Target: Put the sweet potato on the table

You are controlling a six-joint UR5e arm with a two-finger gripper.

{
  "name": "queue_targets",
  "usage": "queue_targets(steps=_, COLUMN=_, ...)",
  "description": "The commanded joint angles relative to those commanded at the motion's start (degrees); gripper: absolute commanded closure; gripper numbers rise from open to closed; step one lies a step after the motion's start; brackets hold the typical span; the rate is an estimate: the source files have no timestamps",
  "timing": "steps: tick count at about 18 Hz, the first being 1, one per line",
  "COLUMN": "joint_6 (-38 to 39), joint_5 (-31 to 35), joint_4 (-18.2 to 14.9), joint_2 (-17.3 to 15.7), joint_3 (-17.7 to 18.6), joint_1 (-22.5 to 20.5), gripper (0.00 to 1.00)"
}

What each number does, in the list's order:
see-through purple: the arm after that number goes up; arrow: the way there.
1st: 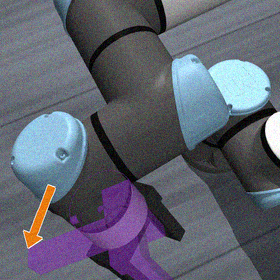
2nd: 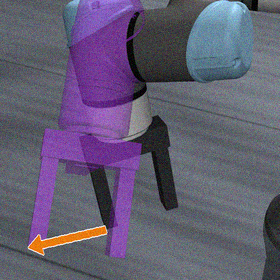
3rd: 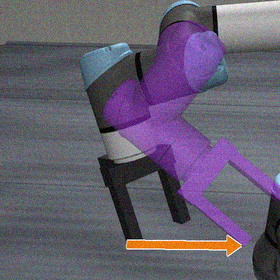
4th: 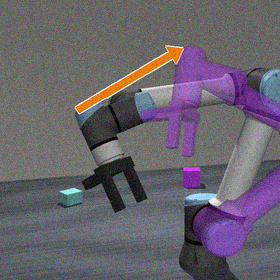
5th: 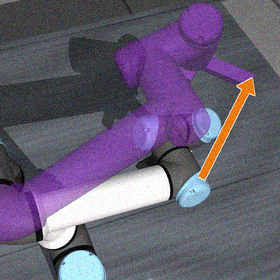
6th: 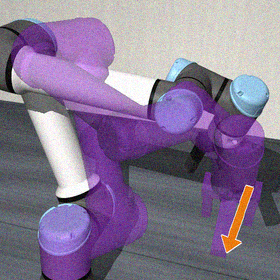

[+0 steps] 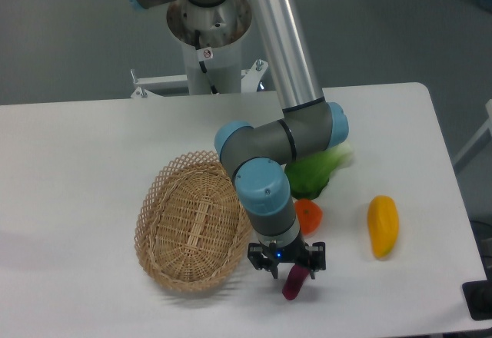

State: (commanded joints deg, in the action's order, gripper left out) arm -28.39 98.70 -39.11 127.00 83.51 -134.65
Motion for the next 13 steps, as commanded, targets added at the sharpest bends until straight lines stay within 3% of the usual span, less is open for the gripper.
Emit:
queue_targets(steps=8, joint_6=-0.78, joint_5=0.17, joint_4=-0.62, joint_2=-3.16, joint_3=-5.1, joint_1=-1.41, gripper=0.0)
queue_targets(steps=13, joint_6=-11.04, joint_5=1.32, joint_4=-0.79, joint_2=-6.06, joint_3=-6.25, joint_1=-5.53, gripper=0.0)
